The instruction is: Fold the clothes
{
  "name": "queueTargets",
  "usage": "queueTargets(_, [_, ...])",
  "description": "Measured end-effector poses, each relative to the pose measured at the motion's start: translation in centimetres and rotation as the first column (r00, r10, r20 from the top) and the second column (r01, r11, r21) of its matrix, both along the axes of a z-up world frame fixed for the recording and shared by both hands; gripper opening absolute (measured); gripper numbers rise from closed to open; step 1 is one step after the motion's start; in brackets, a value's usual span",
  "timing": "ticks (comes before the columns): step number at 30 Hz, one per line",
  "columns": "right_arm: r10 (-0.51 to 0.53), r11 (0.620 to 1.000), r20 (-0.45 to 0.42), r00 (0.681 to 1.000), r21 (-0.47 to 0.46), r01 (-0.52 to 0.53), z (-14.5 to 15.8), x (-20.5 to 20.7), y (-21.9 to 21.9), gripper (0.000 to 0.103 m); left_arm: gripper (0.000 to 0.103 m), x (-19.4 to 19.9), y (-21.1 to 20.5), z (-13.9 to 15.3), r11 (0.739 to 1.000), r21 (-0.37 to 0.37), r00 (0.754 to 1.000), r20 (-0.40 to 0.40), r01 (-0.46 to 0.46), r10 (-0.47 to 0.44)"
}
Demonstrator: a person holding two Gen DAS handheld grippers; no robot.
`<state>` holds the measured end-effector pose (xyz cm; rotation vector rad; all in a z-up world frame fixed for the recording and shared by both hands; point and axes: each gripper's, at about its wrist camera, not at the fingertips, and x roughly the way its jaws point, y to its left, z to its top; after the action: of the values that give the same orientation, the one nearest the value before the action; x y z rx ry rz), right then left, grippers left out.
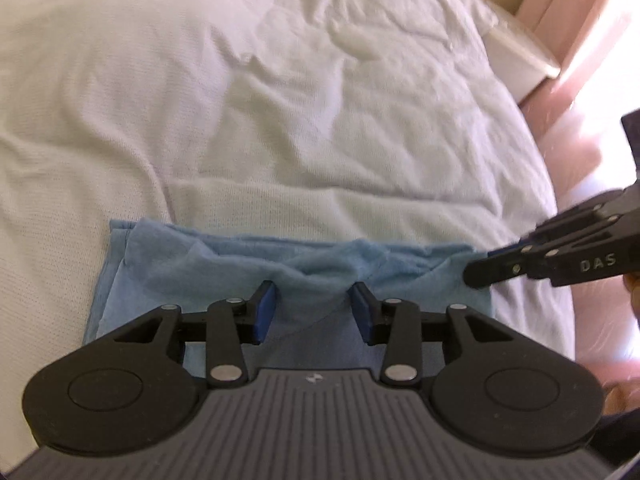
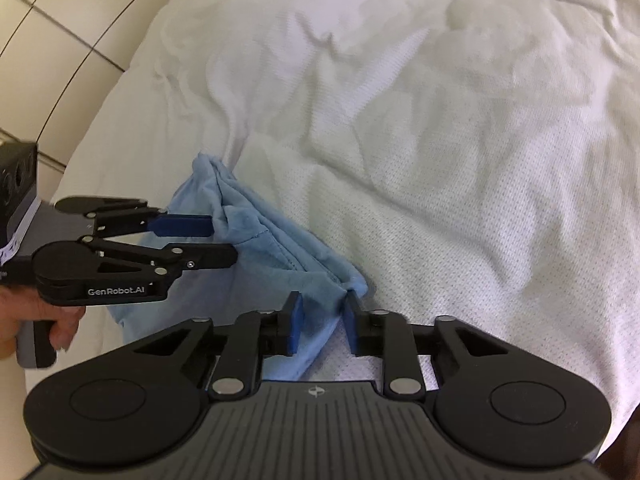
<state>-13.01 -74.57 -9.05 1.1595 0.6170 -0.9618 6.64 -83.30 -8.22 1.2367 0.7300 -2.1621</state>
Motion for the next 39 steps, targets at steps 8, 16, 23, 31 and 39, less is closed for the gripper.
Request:
queueTargets(8, [0.022, 0.999, -0.013, 1.0, -0.031, -0.023, 1.5, 0.2, 0.2, 0.017, 0.035, -0.8, -0.7, -0.5, 1.0, -0.004, 1.0, 0.017, 0.016, -0.016])
queueTargets(16, [0.044, 0.997, -0.026, 0.999, -0.061, -0.046, 3.0, 0.3, 0.4, 0.003, 0.032, 0.3, -0.8, -0.1, 0.999, -0.036, 0.999, -0.025, -0.029, 0.028])
queueTargets(23, [0.089, 0.984, -0.077, 0.993, -0.146, -0.099, 3.6, 0.9, 1.1, 0.002, 0.033, -0.2, -1.3, -1.8, 0.999, -0.006, 0.999, -0.012, -0.034, 0.034])
queueTargets(31, [-0.048, 0.998, -0.103, 0.994, -0.034, 0.045, 1.2, -1.2, 0.8, 0.015, 0.032, 1.0, -0.9, 0.0, 0.997, -0.054, 0.998, -0.008, -0.056, 0.056])
queueTargets(39, [0.077, 0.986, -0.088, 0.993, -0.139, -0.088, 3.9, 1.6, 1.5, 0.019, 0.032, 9.8, 2.6, 0.6, 0.983, -0.076, 0.976, 0.132, -0.167, 0.176])
